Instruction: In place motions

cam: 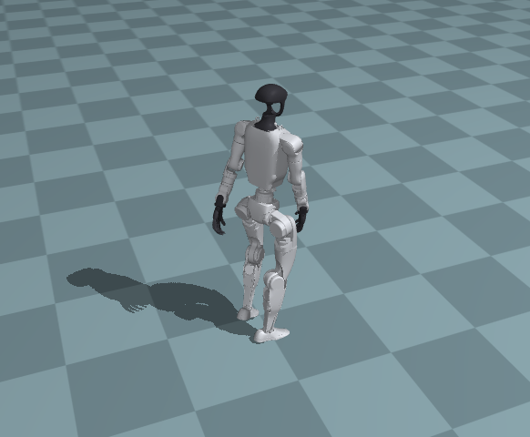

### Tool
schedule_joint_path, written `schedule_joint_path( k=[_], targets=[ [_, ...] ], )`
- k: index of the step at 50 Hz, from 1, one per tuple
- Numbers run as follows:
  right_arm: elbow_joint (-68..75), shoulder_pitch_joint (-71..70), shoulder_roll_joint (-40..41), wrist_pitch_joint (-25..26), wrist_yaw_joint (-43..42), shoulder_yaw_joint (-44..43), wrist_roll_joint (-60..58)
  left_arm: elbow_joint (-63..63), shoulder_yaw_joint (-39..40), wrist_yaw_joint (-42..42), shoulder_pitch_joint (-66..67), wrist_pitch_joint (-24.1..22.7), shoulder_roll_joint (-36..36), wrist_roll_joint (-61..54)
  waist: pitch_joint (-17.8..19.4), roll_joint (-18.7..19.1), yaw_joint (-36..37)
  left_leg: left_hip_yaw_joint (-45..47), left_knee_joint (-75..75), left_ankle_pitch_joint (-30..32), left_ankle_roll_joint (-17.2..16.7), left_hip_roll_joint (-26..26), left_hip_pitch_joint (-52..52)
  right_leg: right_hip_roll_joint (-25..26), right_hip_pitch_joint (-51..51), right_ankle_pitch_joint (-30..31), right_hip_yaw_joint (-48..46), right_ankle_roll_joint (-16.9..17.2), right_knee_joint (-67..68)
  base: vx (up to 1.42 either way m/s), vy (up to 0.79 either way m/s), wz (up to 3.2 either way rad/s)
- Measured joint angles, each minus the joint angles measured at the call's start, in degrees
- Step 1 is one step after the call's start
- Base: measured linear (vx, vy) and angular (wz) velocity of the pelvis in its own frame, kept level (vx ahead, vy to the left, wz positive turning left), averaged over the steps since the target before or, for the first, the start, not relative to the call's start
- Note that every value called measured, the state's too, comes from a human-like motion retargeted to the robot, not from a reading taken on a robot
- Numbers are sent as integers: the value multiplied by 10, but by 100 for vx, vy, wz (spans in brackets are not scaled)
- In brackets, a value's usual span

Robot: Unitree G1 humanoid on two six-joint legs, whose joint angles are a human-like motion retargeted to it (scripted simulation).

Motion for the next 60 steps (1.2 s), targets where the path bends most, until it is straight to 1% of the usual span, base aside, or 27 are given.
schedule_joint_path(
  k=[2,3,4,5,6,8,9,10,13,15,18,23,28,30,32,33,35,37,38,40,43,45,47,50,54,58,60],
  targets=[
    [17,31,-15,-1,-28,-11,-43,0,-10,17,-20,-15,-3,-23,-7,9,-3,-1,-157,-84,-17,-29,97,14,2,-15,5,4,23,51,-24,-19],
    [27,52,-24,0,-44,-23,-64,0,-17,32,-29,-27,-7,-37,-18,14,-17,41,-204,-131,0,-29,133,16,-2,-20,-3,6,37,54,-24,53],
    [40,75,-34,2,-61,-37,-78,0,-26,48,-42,-39,-13,-54,-29,25,-43,46,-246,-136,9,-34,150,20,-9,-15,-20,7,55,51,-23,110],
    [54,99,-44,6,-80,-50,-90,0,-36,66,-56,-50,-20,-71,-42,38,-73,32,-285,-121,15,-41,158,26,-18,-5,-41,7,74,26,-21,92],
    [75,112,-57,8,-95,-63,-80,0,-47,76,-87,-56,-25,-81,-36,45,-81,11,-289,-105,5,-28,147,22,-36,35,-44,10,111,3,-22,38],
    [122,119,-83,5,-114,-100,-47,-14,-70,85,-157,-65,-26,-84,3,56,-66,11,-295,-87,-1,1,141,5,-90,111,-22,26,232,-25,-25,-51],
    [142,120,-97,2,-117,-120,-33,-34,-83,79,-188,-69,-26,-80,24,61,-71,7,-302,-86,1,7,145,-9,-121,123,-24,23,302,-31,-23,-3],
    [160,123,-112,-1,-117,-140,-21,-60,-96,71,-216,-74,-26,-76,41,68,-86,-6,-311,-87,5,8,151,-24,-153,121,-36,14,372,-16,-18,15],
    [170,171,-145,29,-114,-174,-5,-133,-139,-2,-271,-76,-15,-76,43,74,-109,-3,-327,-78,11,5,143,-77,-253,67,-38,-10,553,7,-10,-1],
    [170,210,-160,56,-113,-181,16,-165,-140,-44,-296,-67,-2,-61,33,69,-139,-8,-340,-68,11,-6,141,-101,-312,46,-22,-10,632,22,-8,26],
    [170,253,-167,71,-115,-225,68,-193,-129,-36,-322,-65,-8,-20,28,69,-149,-17,-346,-61,12,-11,135,-103,-357,40,-9,2,672,7,-3,15],
    [170,276,-155,70,-114,-242,120,-201,-159,-16,-326,-84,-4,-33,25,62,-126,4,-350,-63,10,-12,149,-91,-306,49,-32,-15,607,6,-2,-36],
    [170,233,-133,69,-102,-188,59,-170,-132,-5,-259,-75,-23,-7,6,60,-96,38,-350,-78,-3,-14,172,-9,-156,85,-23,16,346,11,13,-54],
    [170,202,-117,58,-96,-162,53,-150,-113,-2,-217,-67,-37,-1,-4,56,-97,36,-338,-91,-5,-26,176,14,-77,71,-34,40,196,7,21,14],
    [170,165,-95,39,-91,-127,58,-125,-84,-7,-163,-58,-42,5,-13,52,-98,37,-313,-99,-8,-32,177,37,-12,-9,-60,23,86,8,25,13],
    [170,143,-82,28,-85,-103,61,-111,-66,-13,-134,-53,-40,8,-16,45,-96,43,-295,-102,-11,-35,179,45,5,-14,-59,8,44,9,26,-42],
    [156,101,-52,10,-56,-49,67,-77,-32,-22,-77,-40,-29,11,-29,29,-69,80,-242,-73,-20,-36,165,44,17,19,-34,-8,-16,-1,27,-104],
    [108,47,-25,5,-7,-11,69,-42,1,-20,-47,-27,-20,13,-40,10,-55,98,-100,16,-47,-5,75,6,-12,25,-11,2,-13,-47,28,-42],
    [73,20,-13,4,15,-1,69,-25,17,-14,-38,-25,-14,13,-31,7,-63,68,-9,64,-49,12,15,-7,-24,26,-20,4,-10,-68,20,17],
    [-3,-30,8,-4,60,16,79,-9,31,-6,-14,-23,8,-2,7,3,-37,56,149,124,1,65,-81,-2,-25,29,-6,-1,-8,-61,6,-36],
    [-80,-98,13,-24,119,15,77,-1,30,-6,20,-7,26,-19,45,0,-21,38,329,15,65,108,-186,13,-7,34,-2,-20,-19,-32,12,-33],
    [-106,-120,17,-31,99,3,65,0,50,13,26,23,24,3,50,-5,5,65,394,-33,94,146,-223,5,-14,31,5,-25,-9,-9,22,-11],
    [-115,-117,18,-45,55,-2,76,0,67,24,40,15,25,6,34,-15,22,52,417,-48,80,124,-260,-8,-25,31,3,-27,-5,9,11,10],
    [-114,-102,24,-70,31,-2,114,0,69,-13,52,-22,33,-16,20,-25,31,34,404,-49,43,89,-258,-14,-26,29,0,-26,-3,9,1,15],
    [-94,-70,10,-65,55,0,91,0,75,-1,29,-13,24,-25,10,-10,6,41,299,-48,33,65,-168,-7,-11,22,-29,-16,-10,15,4,57],
    [-3,-8,4,-52,8,-6,46,0,38,5,-2,-1,18,-62,-25,-4,-36,28,49,-10,3,0,-14,3,-4,3,-60,-4,-2,33,-14,62],
    [56,24,-7,-37,6,-19,43,0,3,13,-34,3,14,-79,-28,6,-44,33,-130,-61,-25,-25,91,18,0,-15,-64,-3,21,30,-18,8]
  ],
)
